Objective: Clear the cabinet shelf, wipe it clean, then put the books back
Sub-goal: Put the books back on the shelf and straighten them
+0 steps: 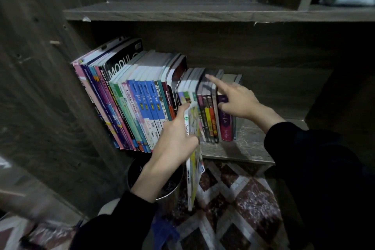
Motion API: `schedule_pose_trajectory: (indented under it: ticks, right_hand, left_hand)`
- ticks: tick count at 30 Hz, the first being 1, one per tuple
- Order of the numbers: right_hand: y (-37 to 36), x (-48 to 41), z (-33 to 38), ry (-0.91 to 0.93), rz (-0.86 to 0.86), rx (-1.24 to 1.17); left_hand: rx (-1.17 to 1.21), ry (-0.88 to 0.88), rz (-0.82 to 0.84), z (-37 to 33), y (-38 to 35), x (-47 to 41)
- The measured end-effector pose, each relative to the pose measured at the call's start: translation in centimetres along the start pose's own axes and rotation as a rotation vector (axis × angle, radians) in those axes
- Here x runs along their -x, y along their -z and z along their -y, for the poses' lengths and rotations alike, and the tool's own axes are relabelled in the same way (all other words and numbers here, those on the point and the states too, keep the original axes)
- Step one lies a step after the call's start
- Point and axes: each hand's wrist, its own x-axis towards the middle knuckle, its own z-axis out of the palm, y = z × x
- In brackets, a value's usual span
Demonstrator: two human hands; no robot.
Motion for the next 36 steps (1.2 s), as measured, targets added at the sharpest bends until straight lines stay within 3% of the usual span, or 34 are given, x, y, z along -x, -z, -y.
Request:
schedule_pose_trajectory:
  ticks: [7, 12, 16, 27, 32, 36]
  right_hand:
    - [-2.1, -0.1, -2.4, -0.053, 0.13, -0.083]
    - [-3.4, 0.3, -3.0, -0.052, 0.031, -0.078]
    - [-4.3, 1.7, -4.6, -0.039, -0.058, -0.185]
    - [-3.9, 2.2, -4.7, -0.043, -0.036, -0.223]
    - [-4.0, 2.3, -4.7, -0.045, -0.035, -0.238]
    - [-4.2, 2.4, -4.9, -0.043, -0.036, -0.246]
  left_hand:
    - [-0.024, -0.07, 0.0, -2.8, 0.5, -0.1]
    - [-0.014, -0.107, -0.032, -4.0, 1.4, -0.8]
    - [0.054, -0.239, -0.169, -5.6, 1.9, -2.5]
    - [-0.007, -0.367, -0.296, -5.9, -3.8, -11.2]
    - [-0.578, -0.248, -0.405, -2.0, -7.2, -11.3]
    - [-0.651, -0.311, -0.29, -0.4, -6.6, -10.8]
